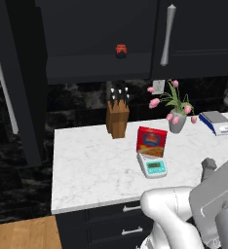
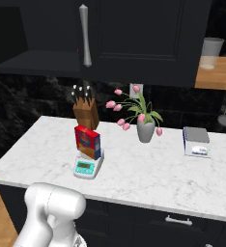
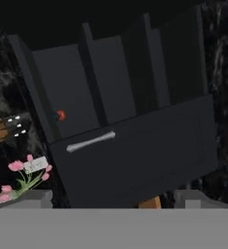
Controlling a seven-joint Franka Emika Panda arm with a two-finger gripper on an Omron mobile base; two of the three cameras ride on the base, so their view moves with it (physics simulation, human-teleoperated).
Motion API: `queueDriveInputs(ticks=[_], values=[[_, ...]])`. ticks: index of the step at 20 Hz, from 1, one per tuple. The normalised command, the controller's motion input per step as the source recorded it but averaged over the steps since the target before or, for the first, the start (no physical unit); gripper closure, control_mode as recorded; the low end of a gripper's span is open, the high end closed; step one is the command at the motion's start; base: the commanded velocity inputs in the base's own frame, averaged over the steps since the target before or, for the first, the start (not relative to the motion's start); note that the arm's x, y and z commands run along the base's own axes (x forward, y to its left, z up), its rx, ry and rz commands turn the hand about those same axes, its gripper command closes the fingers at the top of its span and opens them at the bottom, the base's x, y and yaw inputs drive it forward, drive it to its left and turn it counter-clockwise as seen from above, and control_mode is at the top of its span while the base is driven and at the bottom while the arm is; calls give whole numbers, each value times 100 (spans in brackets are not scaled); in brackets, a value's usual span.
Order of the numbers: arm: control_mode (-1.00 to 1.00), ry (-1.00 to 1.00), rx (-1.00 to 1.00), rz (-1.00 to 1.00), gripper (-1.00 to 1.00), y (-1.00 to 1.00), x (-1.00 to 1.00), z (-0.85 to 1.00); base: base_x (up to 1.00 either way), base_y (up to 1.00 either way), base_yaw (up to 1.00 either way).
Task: Pick the boxed food and place it on the digital scale for weighing, and close the cabinet.
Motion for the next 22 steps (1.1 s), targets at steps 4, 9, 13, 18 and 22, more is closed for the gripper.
queueDriveInputs(ticks=[4,9,13,18,22], values=[[-100,-20,3,-26,-100,100,31,-49,0,0,0],[-100,-24,0,-29,-100,100,38,-32,0,0,0],[-100,-17,-13,-26,-100,100,32,-36,0,0,0],[-100,0,-6,-24,-100,100,37,-45,0,0,0],[-100,9,-14,-23,-100,90,24,-40,0,0,0]])
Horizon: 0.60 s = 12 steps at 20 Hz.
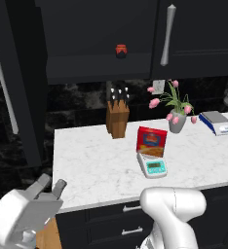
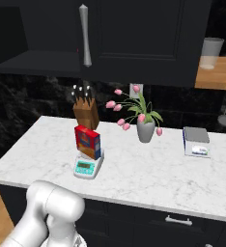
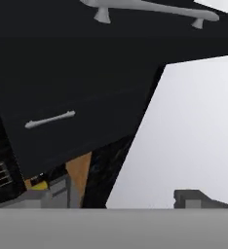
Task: Pick the boxed food and place it on the digital scale for weighing, and close the cabinet.
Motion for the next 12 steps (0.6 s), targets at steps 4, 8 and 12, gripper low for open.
queueDriveInputs(ticks=[4,8,12], values=[[-100,7,-14,-19,-100,76,52,-67,0,0,0],[-100,7,-14,-12,-100,47,75,-82,0,0,0],[-100,11,-14,-6,-100,36,100,-83,0,0,0]])
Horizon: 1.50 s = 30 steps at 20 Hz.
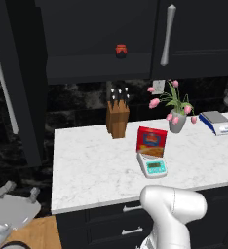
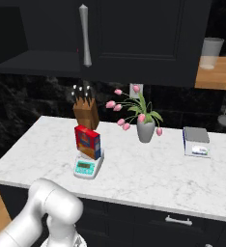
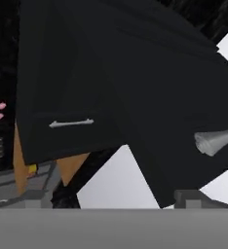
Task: Pick the boxed food and place it on the digital scale for weighing, and close the cabinet.
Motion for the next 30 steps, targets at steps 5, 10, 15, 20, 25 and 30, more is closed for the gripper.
queueDriveInputs(ticks=[5,10,15,20,25,30], values=[[-100,0,-2,-2,-100,66,73,18,0,0,0],[-100,0,0,0,-100,21,50,84,0,0,0],[-100,0,0,5,-100,-18,10,99,0,0,0],[-100,-2,1,11,-100,-65,0,93,0,0,0],[-100,-1,15,22,-100,-100,-2,75,0,0,0],[-100,-3,15,25,-100,-100,-4,72,0,0,0]])
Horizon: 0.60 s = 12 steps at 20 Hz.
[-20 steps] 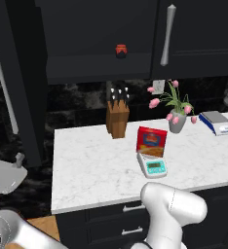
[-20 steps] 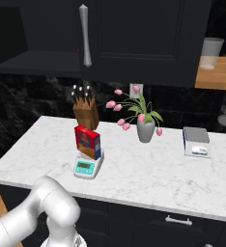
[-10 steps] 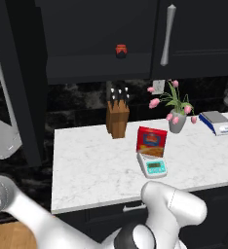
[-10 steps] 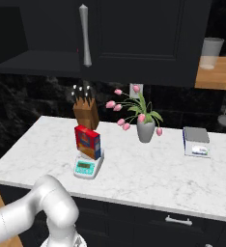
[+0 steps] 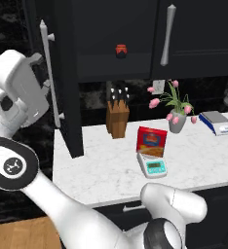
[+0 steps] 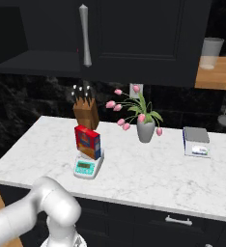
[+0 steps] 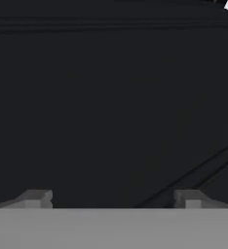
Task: Pick the boxed food and place it on the digital scale for weighing, and close the cabinet.
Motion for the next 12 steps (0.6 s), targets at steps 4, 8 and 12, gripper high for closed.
queueDriveInputs(ticks=[4,8,12], values=[[-100,2,19,24,-100,-100,2,45,0,0,0],[-100,17,20,20,-100,-100,44,1,0,0,0],[-100,19,19,17,-100,-100,63,3,0,0,0]])
